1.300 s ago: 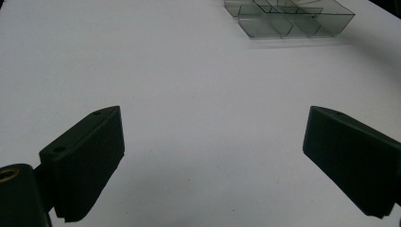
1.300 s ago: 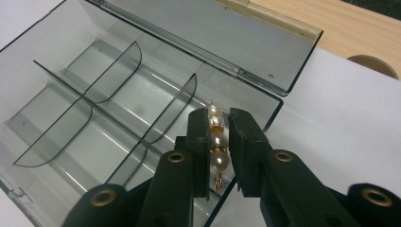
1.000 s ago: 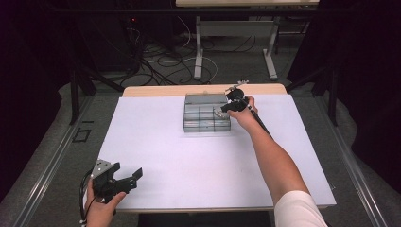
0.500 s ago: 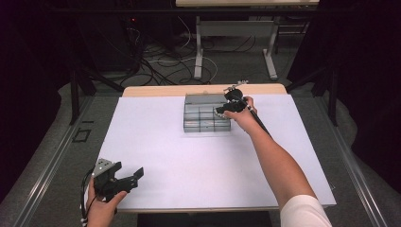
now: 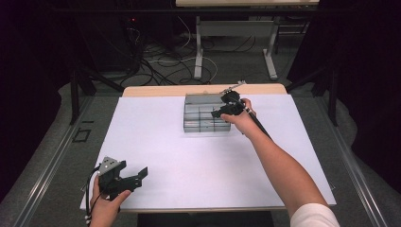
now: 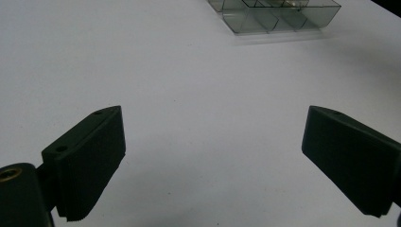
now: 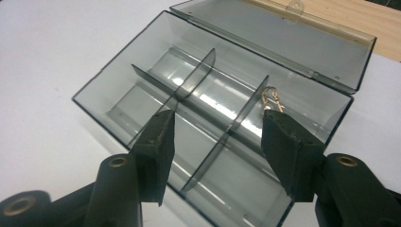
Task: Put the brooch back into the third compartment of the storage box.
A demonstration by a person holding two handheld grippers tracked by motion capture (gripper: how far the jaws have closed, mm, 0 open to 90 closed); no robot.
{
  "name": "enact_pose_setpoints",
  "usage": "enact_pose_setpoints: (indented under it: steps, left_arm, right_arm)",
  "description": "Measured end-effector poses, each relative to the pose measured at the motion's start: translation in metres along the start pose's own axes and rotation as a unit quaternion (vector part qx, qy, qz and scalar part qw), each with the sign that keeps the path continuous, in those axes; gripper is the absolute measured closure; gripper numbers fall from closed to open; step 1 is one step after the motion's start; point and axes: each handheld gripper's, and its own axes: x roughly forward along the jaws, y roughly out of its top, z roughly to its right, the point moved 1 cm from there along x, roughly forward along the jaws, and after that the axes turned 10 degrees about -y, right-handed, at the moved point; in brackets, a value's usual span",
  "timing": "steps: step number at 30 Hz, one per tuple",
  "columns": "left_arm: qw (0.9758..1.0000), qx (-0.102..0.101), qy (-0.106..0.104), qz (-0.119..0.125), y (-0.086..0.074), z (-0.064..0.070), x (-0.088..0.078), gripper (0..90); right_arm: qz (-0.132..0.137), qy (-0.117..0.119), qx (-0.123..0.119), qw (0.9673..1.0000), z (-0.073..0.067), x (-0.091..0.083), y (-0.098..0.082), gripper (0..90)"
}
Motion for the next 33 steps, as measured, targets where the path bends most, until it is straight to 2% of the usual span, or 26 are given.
enact_pose_setpoints:
  steps: [2, 5, 7, 9, 11, 14, 16, 17, 19, 21, 25, 26, 32, 33]
  left_arm:
    - [1.0000, -0.001, -0.002, -0.003, 0.000, 0.000, 0.000, 6.9]
    - [1.0000, 0.001, -0.003, -0.002, 0.002, 0.000, 0.001, 6.9]
    - [1.0000, 0.002, -0.004, 0.001, 0.002, 0.000, 0.003, 6.9]
    - [1.0000, 0.002, -0.007, -0.002, 0.003, 0.000, 0.003, 6.9]
    - [1.0000, 0.004, -0.008, 0.000, 0.004, 0.000, 0.005, 6.9]
    - [0.9999, 0.005, -0.010, 0.001, 0.004, 0.000, 0.007, 6.9]
    - [0.9999, 0.007, -0.011, -0.001, 0.005, -0.001, 0.008, 6.9]
    - [0.9999, 0.004, -0.013, -0.003, 0.005, -0.001, 0.009, 6.9]
    - [0.9999, 0.005, -0.014, -0.004, 0.006, -0.002, 0.010, 6.9]
    - [0.9998, 0.008, -0.016, -0.007, 0.007, -0.002, 0.011, 7.0]
    - [0.9997, 0.016, -0.020, -0.005, 0.008, 0.001, 0.013, 7.0]
    - [0.9995, 0.019, -0.022, -0.011, 0.008, 0.001, 0.013, 7.0]
    - [0.9993, 0.025, -0.026, -0.011, 0.008, 0.003, 0.013, 7.0]
    - [0.9993, 0.023, -0.027, -0.012, 0.007, 0.004, 0.013, 7.0]
  right_arm:
    - [0.002, -0.003, -0.006, 1.0000, -0.003, -0.004, 0.000, 41.6]
    - [0.004, 0.007, 0.003, 1.0000, -0.008, -0.009, 0.001, 31.6]
    - [0.000, 0.009, 0.004, 1.0000, -0.012, -0.012, 0.001, 29.4]
    - [0.000, 0.001, 0.005, 1.0000, -0.016, -0.016, 0.001, 26.4]
    - [-0.005, -0.017, 0.012, 0.9998, -0.019, -0.019, 0.001, 22.1]
    - [0.004, -0.020, 0.016, 0.9997, -0.023, -0.024, 0.000, 15.1]
    - [0.002, -0.027, 0.016, 0.9995, -0.026, -0.029, -0.001, 14.9]
    - [0.008, -0.016, 0.025, 0.9995, -0.029, -0.030, -0.001, 14.5]
    - [0.006, -0.021, 0.021, 0.9995, -0.032, -0.035, -0.001, 14.2]
    - [0.013, -0.019, 0.021, 0.9995, -0.037, -0.039, -0.002, 10.7]
    - [0.008, -0.012, 0.019, 0.9997, -0.046, -0.048, -0.006, 5.0]
    - [0.010, -0.009, 0.017, 0.9998, -0.048, -0.050, -0.008, 4.3]
    - [0.020, 0.000, 0.009, 0.9997, -0.054, -0.065, -0.019, 1.3]
    - [0.031, 0.001, 0.010, 0.9995, -0.055, -0.067, -0.021, 0.7]
